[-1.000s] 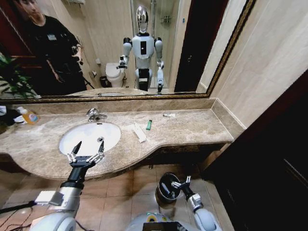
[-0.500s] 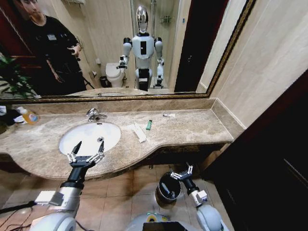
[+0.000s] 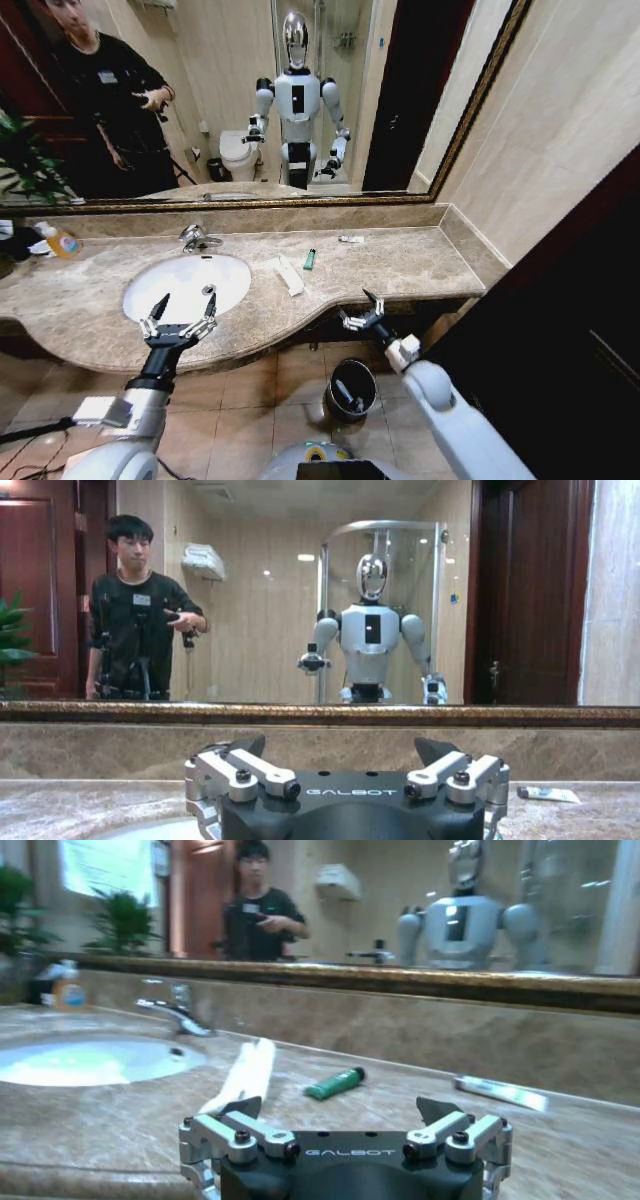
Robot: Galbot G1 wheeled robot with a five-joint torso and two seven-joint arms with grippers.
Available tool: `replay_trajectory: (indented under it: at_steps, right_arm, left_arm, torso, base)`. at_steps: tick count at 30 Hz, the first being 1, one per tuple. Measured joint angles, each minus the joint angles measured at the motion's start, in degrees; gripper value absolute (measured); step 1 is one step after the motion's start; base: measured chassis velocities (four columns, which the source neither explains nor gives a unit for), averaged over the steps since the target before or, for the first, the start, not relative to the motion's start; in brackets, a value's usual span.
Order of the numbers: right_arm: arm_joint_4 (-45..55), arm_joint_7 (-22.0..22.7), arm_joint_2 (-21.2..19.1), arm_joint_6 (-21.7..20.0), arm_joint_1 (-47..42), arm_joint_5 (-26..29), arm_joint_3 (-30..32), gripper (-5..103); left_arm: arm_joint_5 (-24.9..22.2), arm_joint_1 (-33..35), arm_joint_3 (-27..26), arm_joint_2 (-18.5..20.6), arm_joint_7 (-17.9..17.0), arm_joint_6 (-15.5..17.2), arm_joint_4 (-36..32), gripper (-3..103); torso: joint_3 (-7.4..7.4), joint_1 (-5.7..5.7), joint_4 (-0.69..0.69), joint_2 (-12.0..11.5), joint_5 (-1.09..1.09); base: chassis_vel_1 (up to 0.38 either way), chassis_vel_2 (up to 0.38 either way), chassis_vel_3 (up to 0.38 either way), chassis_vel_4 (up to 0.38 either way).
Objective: Pick up the trash from the sink and place it in the trash bin.
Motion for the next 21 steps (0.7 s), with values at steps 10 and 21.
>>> replay_trajectory:
  at_steps: [10,21]
  right_arm:
    - [-6.5,-7.0,-1.8,-10.4,13.3,10.5,-7.6,100]
    - [-9.8,0.5,1.7,-16.7,24.1,15.4,-17.2,100]
  left_arm:
    - [0.0,0.0,0.0,0.0,0.0,0.0,0.0,100]
    - [0.0,0.0,0.0,0.0,0.0,0.0,0.0,100]
  torso:
    - [0.00,0.00,-0.01,0.0,-0.01]
    - [0.00,0.00,-0.01,0.0,-0.01]
  base:
    - [0.000,0.000,0.000,0.000]
    - [0.000,0.000,0.000,0.000]
